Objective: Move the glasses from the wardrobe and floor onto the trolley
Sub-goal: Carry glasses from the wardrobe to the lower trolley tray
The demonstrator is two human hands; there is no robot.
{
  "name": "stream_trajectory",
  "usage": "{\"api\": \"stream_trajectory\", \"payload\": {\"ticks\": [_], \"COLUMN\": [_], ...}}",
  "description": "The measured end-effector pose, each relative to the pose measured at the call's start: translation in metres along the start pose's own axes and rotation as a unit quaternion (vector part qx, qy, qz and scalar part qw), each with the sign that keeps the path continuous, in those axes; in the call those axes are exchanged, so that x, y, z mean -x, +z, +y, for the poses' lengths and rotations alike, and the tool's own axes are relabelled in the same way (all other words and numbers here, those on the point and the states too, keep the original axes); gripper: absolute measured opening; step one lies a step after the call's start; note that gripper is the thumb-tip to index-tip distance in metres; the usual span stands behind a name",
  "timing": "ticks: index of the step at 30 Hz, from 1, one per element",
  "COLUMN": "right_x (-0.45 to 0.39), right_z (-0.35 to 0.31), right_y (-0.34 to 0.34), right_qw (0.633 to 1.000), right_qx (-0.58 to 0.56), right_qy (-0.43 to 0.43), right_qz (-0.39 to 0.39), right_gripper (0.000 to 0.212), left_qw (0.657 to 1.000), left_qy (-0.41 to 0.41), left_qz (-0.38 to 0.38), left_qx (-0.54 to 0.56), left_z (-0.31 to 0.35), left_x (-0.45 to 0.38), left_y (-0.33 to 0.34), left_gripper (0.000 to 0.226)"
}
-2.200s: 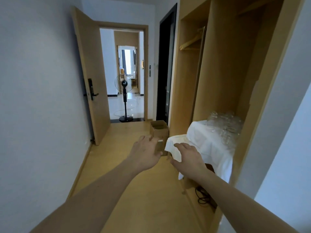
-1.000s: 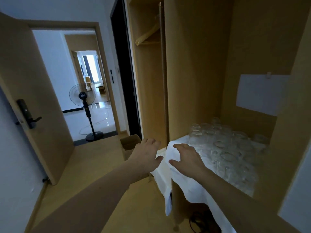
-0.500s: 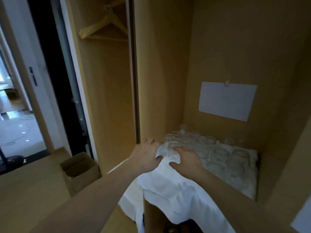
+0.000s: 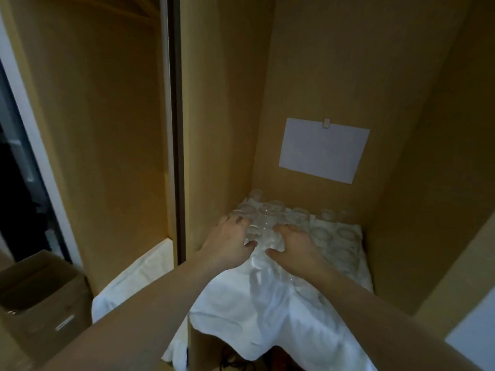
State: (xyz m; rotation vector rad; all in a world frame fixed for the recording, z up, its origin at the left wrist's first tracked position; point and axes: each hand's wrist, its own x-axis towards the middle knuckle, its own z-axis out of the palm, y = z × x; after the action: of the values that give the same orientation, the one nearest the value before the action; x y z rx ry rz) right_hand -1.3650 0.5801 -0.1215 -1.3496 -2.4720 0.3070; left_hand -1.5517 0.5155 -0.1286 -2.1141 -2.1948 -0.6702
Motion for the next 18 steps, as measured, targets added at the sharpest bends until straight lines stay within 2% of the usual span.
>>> {"api": "stream_trajectory", "payload": {"ticks": [6,11,15,18], "right_x": [-0.041,-0.094,-0.146,-0.177], "right_z": [0.015,0.029,0.039,0.054], "right_y": [0.01,0.014,0.019,0.023], "right_qw": [1.0,0.998,0.997,0.995], "right_qx": [-0.017,-0.052,-0.074,-0.084], "right_qy": [0.016,0.036,0.036,0.054], "right_qz": [0.017,0.014,0.007,0.006], "right_gripper": [0.068,0.06,0.059,0.064], "left_qw": [0.999,0.995,0.994,0.992], "left_qy": [0.008,0.018,0.012,0.017], "left_qz": [-0.031,-0.053,-0.068,-0.096], "left_qx": [-0.031,-0.082,-0.081,-0.076], "left_z": [-0.014,-0.027,-0.041,-0.052], "left_x": [-0.04,-0.094,-0.145,-0.182], "left_y": [0.01,-0.003,-0.001,0.018], "left_gripper": [0.057,0.055,0.041,0.046]}}
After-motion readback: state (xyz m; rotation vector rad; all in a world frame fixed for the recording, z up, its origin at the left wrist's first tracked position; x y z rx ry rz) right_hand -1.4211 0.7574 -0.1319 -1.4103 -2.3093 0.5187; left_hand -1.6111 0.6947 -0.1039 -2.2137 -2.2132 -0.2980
